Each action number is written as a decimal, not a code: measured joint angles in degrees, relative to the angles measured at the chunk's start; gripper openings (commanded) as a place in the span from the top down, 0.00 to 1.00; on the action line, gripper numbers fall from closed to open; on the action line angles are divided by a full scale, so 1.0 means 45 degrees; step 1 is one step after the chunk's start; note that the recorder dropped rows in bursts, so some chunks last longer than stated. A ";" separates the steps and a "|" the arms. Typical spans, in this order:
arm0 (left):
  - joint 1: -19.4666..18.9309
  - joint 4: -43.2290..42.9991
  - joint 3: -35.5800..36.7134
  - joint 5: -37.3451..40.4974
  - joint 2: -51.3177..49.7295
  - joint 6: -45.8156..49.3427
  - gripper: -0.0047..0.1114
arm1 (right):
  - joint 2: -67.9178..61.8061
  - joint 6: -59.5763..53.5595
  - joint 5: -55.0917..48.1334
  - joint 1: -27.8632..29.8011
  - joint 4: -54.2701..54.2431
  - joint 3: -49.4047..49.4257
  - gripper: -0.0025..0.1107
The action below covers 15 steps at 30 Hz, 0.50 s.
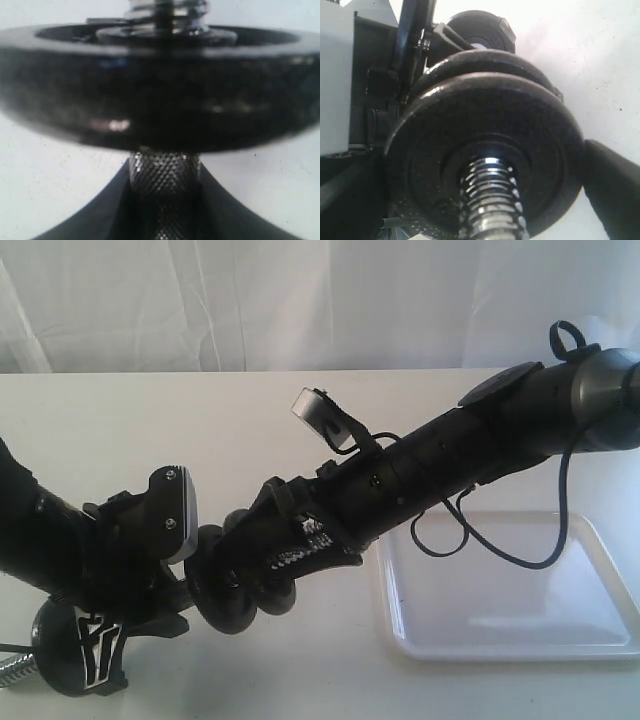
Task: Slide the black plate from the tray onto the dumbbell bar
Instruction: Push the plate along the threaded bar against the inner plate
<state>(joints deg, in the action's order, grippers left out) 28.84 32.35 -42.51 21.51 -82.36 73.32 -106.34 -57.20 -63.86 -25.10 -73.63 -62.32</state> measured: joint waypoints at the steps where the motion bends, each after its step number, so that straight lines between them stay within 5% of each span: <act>1: 0.0000 0.0000 0.0000 0.0000 0.0000 0.0000 0.96 | 0.0000 0.0000 0.0000 0.0000 0.0009 0.0000 0.56; 4: 0.0000 0.0000 0.0000 0.0018 0.0000 0.0000 0.96 | 0.0000 0.0000 0.0008 0.0000 0.0009 0.0000 0.25; 7: 0.0000 -0.0016 0.0000 0.0018 0.0000 0.0000 0.96 | 0.0000 0.0000 0.0008 -0.0009 0.0060 0.0000 0.05; 15: 0.0000 -0.0095 0.0000 0.0083 0.0000 0.0000 0.96 | 0.0000 -0.0070 -0.0188 -0.0038 0.0294 0.0000 0.05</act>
<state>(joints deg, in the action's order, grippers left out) 28.84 31.92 -42.51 21.88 -82.36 73.32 -106.34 -57.52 -64.71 -25.27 -72.31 -62.32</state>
